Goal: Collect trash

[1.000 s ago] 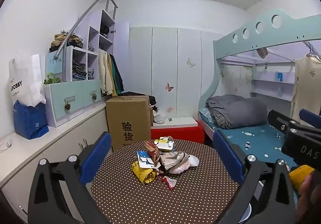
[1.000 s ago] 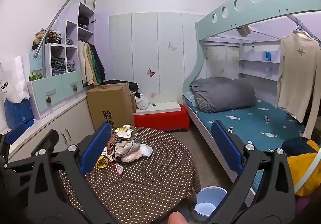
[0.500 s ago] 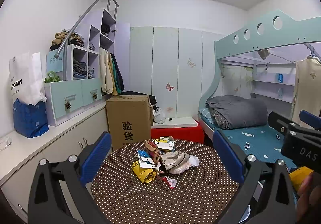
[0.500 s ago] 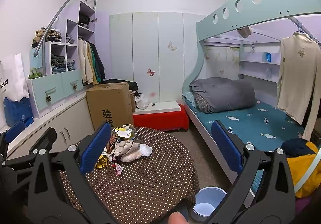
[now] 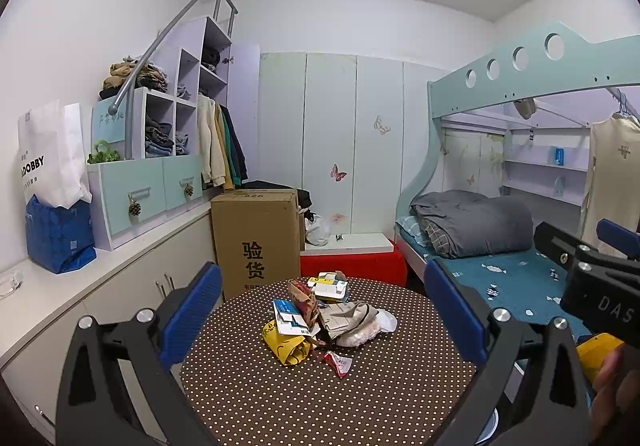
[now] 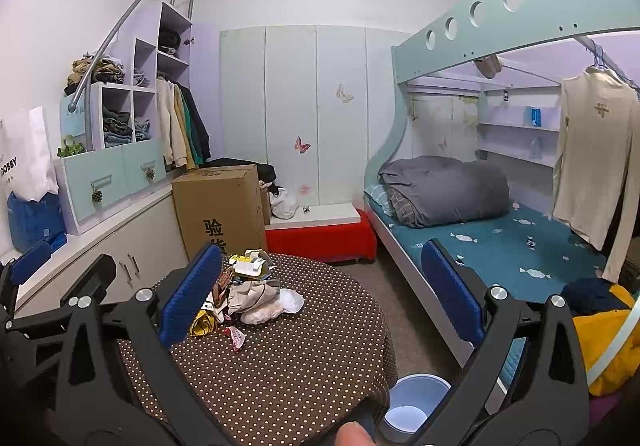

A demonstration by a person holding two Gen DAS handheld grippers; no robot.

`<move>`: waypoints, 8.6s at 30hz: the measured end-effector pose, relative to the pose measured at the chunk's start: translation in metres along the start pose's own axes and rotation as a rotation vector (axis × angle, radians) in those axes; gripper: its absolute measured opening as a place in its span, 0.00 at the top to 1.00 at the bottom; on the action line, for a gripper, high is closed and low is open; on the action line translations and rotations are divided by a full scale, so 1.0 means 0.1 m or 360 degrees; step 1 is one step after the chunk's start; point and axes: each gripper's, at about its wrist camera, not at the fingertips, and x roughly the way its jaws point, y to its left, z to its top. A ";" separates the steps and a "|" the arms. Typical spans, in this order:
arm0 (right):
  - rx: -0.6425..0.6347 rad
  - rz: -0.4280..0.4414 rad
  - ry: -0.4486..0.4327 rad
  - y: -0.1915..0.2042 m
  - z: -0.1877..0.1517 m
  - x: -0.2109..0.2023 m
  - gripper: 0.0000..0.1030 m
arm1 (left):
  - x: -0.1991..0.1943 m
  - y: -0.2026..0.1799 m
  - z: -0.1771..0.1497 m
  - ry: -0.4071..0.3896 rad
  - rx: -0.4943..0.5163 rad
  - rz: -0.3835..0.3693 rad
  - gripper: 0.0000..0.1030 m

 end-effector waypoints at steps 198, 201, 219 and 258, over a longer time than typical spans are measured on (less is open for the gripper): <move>0.0754 -0.0217 0.0706 -2.80 -1.03 2.35 0.06 | 2.73 -2.68 -0.56 0.0882 0.0355 -0.0917 0.10; 0.0680 -0.0163 0.0657 -2.56 -0.80 2.31 0.06 | 2.65 -2.41 -0.40 0.0814 0.0310 -0.0883 0.10; 0.0323 0.0109 0.0565 -0.90 -0.17 2.32 0.06 | 2.36 -0.63 -0.10 0.0535 0.0091 -0.0439 0.09; 0.0108 0.0466 0.1058 0.61 -1.21 3.56 0.52 | 3.81 0.82 -1.34 0.1097 0.0117 0.0131 0.09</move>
